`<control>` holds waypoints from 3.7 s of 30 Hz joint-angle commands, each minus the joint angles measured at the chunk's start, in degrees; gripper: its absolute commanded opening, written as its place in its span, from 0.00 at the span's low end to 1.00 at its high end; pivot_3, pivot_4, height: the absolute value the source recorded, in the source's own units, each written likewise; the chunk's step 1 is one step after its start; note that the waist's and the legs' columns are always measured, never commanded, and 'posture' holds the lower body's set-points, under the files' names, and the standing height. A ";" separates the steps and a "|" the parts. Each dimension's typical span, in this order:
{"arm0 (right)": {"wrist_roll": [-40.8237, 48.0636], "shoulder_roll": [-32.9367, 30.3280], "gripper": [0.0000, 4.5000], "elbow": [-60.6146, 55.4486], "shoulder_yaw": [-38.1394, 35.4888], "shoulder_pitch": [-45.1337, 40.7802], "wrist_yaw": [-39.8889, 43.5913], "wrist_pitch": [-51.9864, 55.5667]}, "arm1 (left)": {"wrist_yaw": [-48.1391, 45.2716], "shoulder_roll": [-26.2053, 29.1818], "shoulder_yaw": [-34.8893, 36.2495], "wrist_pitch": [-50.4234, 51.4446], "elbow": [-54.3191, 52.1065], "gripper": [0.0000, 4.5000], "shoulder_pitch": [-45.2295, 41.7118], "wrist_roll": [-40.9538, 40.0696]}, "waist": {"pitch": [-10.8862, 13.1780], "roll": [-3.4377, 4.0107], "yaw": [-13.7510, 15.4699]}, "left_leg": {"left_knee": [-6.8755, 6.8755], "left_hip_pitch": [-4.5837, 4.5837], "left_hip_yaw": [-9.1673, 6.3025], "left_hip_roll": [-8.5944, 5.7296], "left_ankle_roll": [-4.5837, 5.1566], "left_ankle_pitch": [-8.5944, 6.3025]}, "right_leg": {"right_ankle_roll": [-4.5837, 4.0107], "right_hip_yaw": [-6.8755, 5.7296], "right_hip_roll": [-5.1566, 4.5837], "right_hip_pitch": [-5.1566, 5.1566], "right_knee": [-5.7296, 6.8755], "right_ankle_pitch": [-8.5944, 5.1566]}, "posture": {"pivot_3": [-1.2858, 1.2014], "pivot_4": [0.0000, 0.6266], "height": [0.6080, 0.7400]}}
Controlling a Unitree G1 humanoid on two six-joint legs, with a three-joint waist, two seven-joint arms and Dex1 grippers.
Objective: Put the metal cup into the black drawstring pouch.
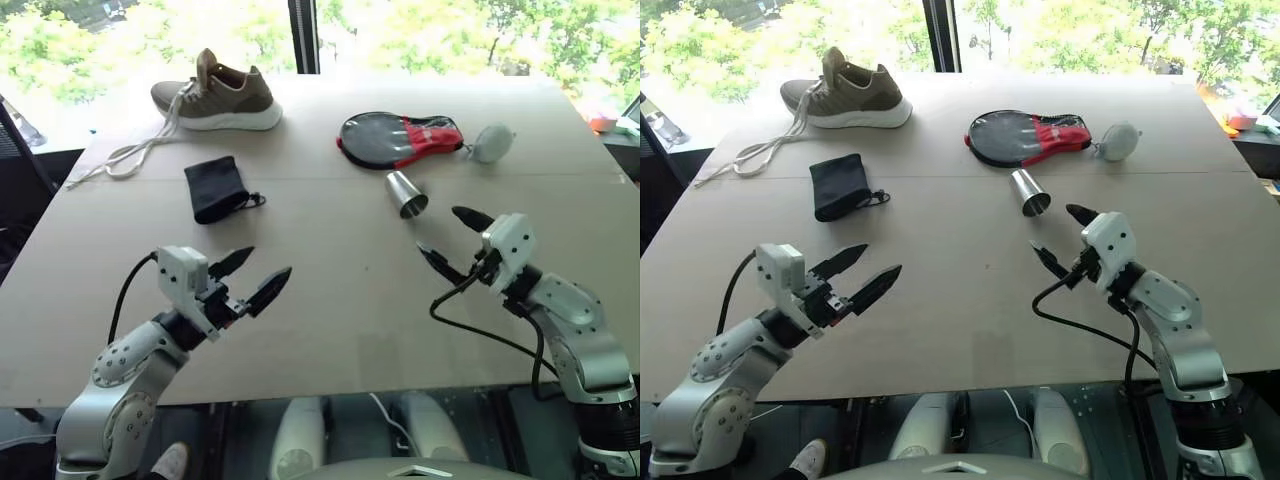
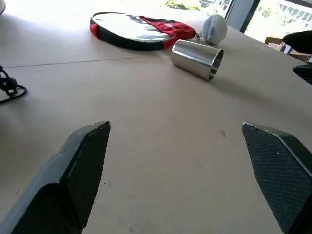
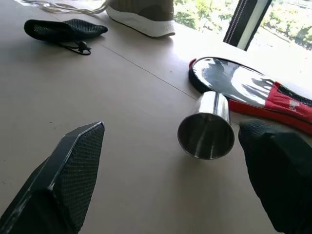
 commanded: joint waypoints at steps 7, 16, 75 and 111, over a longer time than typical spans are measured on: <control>4.76 -1.20 0.99 -5.71 2.67 1.72 8.21 -4.81 | 14.15 7.60 -2.88 -5.68 7.32 0.99 -7.77 27.28 | 0.00 0.00 0.11 | 0.03 0.04 -0.03 -0.01 0.00 0.00 | 0.00 -0.04 0.02 0.06 -0.01 0.00 | 0.52 0.24 1.00; 2.91 -0.81 0.99 -5.85 3.51 1.08 7.57 -6.16 | 21.11 12.13 -12.11 -1.17 12.00 0.99 -16.13 48.67 | 0.01 -0.01 0.31 | 0.02 0.03 -0.01 -0.01 0.00 0.00 | 0.00 -0.07 0.00 0.06 -0.01 0.00 | 0.52 0.24 1.00; 1.30 -1.99 1.00 -11.99 3.75 4.41 1.83 -2.62 | 18.44 12.53 -28.12 -14.64 53.44 0.87 -45.54 67.99 | 0.01 -0.03 1.34 | 0.36 -0.17 0.12 -0.02 0.00 0.00 | 0.02 -0.24 0.00 0.08 0.10 0.01 | 0.52 0.24 1.00; 5.06 16.06 1.00 3.43 -3.50 -14.51 -23.54 37.66 | 11.97 -10.58 -7.81 59.94 23.53 0.01 -52.68 30.53 | 0.00 -0.07 0.13 | 0.65 -0.10 -0.12 -0.06 -0.02 0.01 | 0.02 -0.02 0.00 -0.08 0.85 0.00 | 0.52 0.24 1.00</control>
